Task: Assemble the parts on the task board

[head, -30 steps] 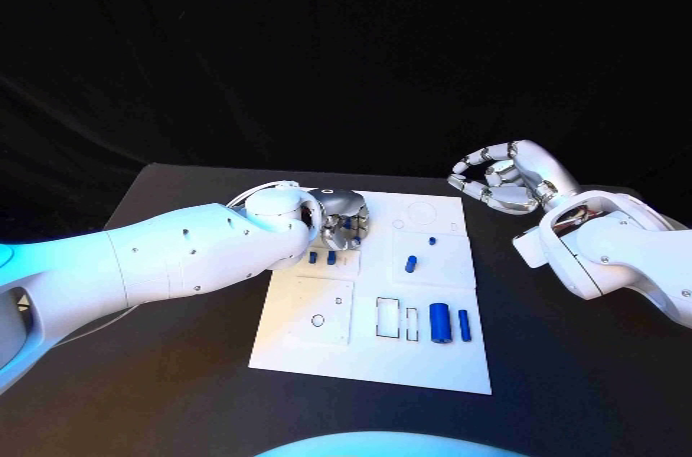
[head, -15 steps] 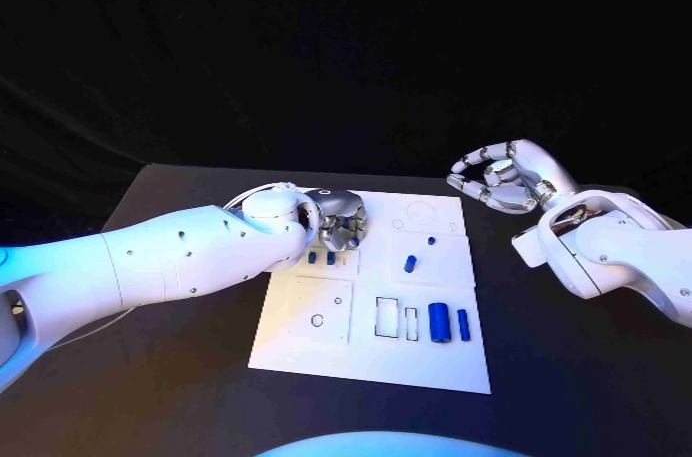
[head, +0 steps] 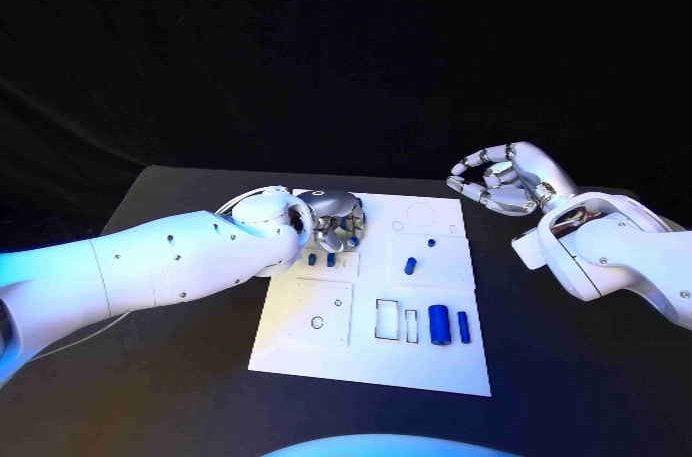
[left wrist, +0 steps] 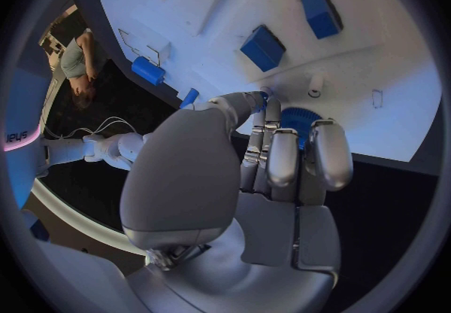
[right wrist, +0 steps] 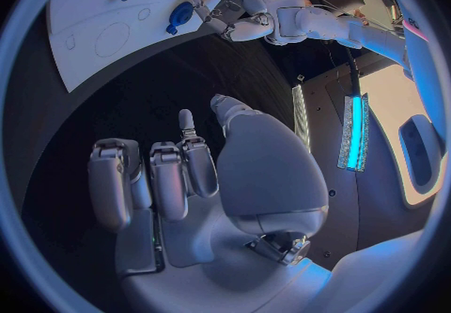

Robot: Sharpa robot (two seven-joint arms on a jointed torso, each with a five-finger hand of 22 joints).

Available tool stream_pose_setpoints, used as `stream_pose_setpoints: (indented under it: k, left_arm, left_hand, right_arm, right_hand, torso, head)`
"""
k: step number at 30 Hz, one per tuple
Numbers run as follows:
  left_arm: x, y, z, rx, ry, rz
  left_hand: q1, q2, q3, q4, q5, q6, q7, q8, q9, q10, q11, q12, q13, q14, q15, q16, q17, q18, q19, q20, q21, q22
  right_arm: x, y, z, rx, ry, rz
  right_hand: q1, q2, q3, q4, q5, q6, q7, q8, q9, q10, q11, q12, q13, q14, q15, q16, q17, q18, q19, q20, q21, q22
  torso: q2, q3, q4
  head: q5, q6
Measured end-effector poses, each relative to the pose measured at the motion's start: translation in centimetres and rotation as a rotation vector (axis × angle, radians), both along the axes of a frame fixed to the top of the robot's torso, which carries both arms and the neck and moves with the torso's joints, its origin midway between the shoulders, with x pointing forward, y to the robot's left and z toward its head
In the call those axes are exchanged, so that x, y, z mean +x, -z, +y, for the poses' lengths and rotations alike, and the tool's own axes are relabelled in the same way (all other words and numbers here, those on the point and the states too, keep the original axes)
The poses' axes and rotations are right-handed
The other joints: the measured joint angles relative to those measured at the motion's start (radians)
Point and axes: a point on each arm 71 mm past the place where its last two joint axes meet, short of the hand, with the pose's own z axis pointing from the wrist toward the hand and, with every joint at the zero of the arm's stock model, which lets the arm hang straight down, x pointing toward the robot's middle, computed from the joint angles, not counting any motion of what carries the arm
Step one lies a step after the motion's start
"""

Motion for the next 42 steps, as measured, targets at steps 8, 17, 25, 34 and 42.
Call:
stream_pose_setpoints:
  k: [8, 17, 25, 34, 42]
  left_arm:
    - [-0.2, -0.9, 0.8, -0.061, -0.013, -0.008]
    - [-0.5, -2.1, 2.7, -0.107, -0.045, -0.004]
    - [-0.3, -2.0, 4.3, -0.104, -0.082, 0.020]
    - [0.2, -1.6, 5.6, -0.078, -0.118, 0.053]
    - [0.4, -1.3, 6.0, -0.056, -0.130, 0.075]
  left_hand:
    - [-0.009, -0.001, 0.001, -0.001, 0.000, 0.007, 0.000, 0.000, -0.001, 0.007, -0.001, -0.005, -0.002, 0.000, 0.000, 0.000, 0.001, 0.000, 0.007, 0.000, 0.006, 0.004]
    - [-0.016, -0.003, 0.001, -0.001, 0.000, 0.021, -0.003, 0.000, -0.002, 0.016, -0.002, -0.010, -0.004, 0.000, 0.000, 0.000, -0.003, 0.000, 0.007, 0.000, 0.006, 0.008]
    - [-0.024, -0.005, 0.001, -0.001, 0.000, 0.027, -0.006, 0.000, -0.003, 0.024, -0.004, -0.015, -0.006, 0.004, -0.004, 0.000, -0.006, 0.000, 0.007, 0.000, 0.010, 0.010]
    - [-0.028, -0.001, 0.001, -0.001, 0.000, 0.034, -0.006, -0.003, -0.004, 0.031, -0.004, -0.015, -0.006, 0.004, -0.004, 0.000, -0.007, 0.000, 0.011, -0.004, 0.010, 0.011]
    - [-0.028, -0.001, 0.001, -0.001, 0.000, 0.034, -0.006, -0.003, -0.004, 0.035, -0.008, -0.020, -0.006, 0.004, -0.004, 0.000, -0.010, 0.000, 0.011, -0.004, 0.010, 0.011]
  right_arm:
    - [0.0, 0.0, 0.0, 0.000, 0.000, -0.001]
    - [0.0, 0.0, -0.2, 0.000, 0.004, -0.001]
    - [0.0, 0.0, -0.2, 0.000, 0.004, -0.002]
    - [0.0, 0.0, -0.2, 0.000, 0.005, -0.002]
    - [0.0, 0.0, -0.2, 0.000, 0.004, -0.002]
  right_hand:
    - [0.000, 0.000, 0.000, 0.000, 0.000, 0.000, 0.000, 0.000, 0.000, 0.000, 0.000, 0.000, 0.000, 0.000, 0.000, 0.000, 0.000, 0.000, 0.000, 0.000, 0.000, 0.000]
    - [0.000, 0.000, 0.000, 0.000, 0.000, 0.000, 0.000, 0.000, 0.000, 0.000, 0.000, 0.000, 0.000, 0.000, 0.000, 0.000, 0.000, 0.000, 0.000, 0.000, 0.000, 0.000]
    - [0.000, 0.000, 0.000, 0.000, 0.000, 0.000, 0.000, 0.000, 0.000, 0.000, 0.000, 0.000, 0.000, 0.000, 0.000, 0.000, 0.000, 0.000, 0.000, 0.000, 0.000, 0.000]
    - [0.000, 0.000, 0.000, 0.000, 0.000, 0.000, 0.000, 0.000, 0.000, 0.000, 0.000, 0.000, 0.000, 0.000, 0.000, 0.000, 0.000, 0.000, 0.000, 0.000, 0.000, 0.000]
    - [0.000, 0.000, 0.000, 0.000, 0.000, 0.000, 0.000, 0.000, 0.000, 0.000, 0.000, 0.000, 0.000, 0.000, 0.000, 0.000, 0.000, 0.000, 0.000, 0.000, 0.000, 0.001]
  torso:
    - [-0.001, -0.0007, 0.0006]
    - [-0.001, -0.0012, 0.0018]
    - [-0.002, -0.0012, 0.0035]
    - [-0.001, -0.0012, 0.0006]
    - [0.000, -0.0008, 0.0002]
  head:
    - [-0.001, 0.004]
    - [0.001, 0.006]
    - [0.004, 0.008]
    - [0.009, 0.009]
    - [0.011, 0.010]
